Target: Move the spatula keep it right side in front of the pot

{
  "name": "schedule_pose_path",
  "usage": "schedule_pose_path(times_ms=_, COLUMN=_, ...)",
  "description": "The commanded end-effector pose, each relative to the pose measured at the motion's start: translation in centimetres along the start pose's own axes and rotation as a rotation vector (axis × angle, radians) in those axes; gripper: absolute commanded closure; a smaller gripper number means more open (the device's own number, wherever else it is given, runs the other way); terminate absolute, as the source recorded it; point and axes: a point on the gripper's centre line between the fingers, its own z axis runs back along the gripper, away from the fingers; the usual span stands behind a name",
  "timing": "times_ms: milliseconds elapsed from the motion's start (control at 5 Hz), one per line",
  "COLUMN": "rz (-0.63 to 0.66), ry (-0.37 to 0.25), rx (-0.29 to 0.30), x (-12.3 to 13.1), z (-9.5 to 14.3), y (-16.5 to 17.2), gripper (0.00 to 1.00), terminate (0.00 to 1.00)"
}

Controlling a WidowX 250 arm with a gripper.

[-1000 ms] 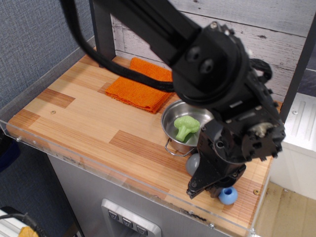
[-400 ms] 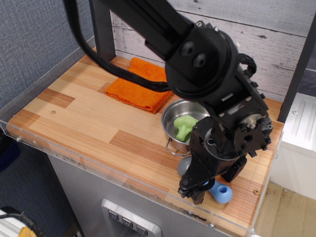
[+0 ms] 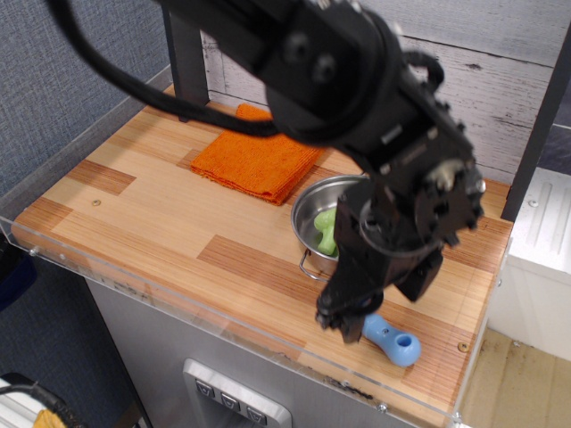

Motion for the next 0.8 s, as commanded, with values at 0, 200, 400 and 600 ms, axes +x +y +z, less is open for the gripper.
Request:
schedule_pose_path(times_ms=0, rz=0.034, ry=-0.032, rx=-0.145, x=2.4, z=6.6, y=-1.2, gripper=0.0, terminate=0.0)
schedule_pose_path(times_ms=200, rz=0.046, ry=-0.04, rx=-0.193, x=3.3, z=8.9, y=-1.2, gripper=0.0, terminate=0.0)
schedule_pose_path(times_ms=400, rz=0.046, ry=-0.04, rx=-0.193, x=3.3, z=8.9, y=-1.2, gripper=0.0, terminate=0.0)
schedule_pose_path(times_ms=600, rz=0.046, ry=-0.04, rx=-0.193, x=3.3, z=8.9, y=-1.2, gripper=0.0, terminate=0.0)
